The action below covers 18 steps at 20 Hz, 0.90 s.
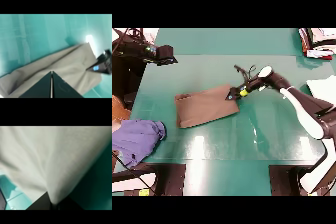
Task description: Fold the shirts.
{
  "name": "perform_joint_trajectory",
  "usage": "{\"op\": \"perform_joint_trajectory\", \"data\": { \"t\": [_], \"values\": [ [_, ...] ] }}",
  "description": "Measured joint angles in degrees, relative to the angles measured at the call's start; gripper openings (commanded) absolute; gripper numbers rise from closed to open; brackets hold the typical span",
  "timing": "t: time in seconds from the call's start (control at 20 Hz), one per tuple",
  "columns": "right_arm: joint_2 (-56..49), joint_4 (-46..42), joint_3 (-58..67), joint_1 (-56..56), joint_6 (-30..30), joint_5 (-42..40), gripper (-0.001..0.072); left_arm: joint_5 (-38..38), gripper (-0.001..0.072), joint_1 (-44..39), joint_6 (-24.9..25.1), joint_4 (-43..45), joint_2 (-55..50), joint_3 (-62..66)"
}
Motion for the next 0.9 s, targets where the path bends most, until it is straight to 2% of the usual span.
{"op": "perform_joint_trajectory", "data": {
  "t": [0.15,0.4,0.7,0.9],
  "values": [
    [4.8,-5.3,2.9,-6.1,1.1,0.8,0.0015,0.7,0.0024,-4.3,0.6,-0.3,0.0,0.0],
    [14.6,-13.5,6.6,-24.6,2.6,1.6,0.0014,3.5,0.0024,-10.6,0.9,-0.3,0.0,0.0],
    [19.3,-16.0,7.9,-48.1,3.9,0.3,0.0015,8.1,0.0024,-15.8,1.0,-0.3,0.0,0.0],
    [19.0,-16.2,8.0,-56.9,4.0,-1.1,0.0014,9.1,0.0024,-17.0,0.9,-0.4,-0.2,0.0]
  ]
}}
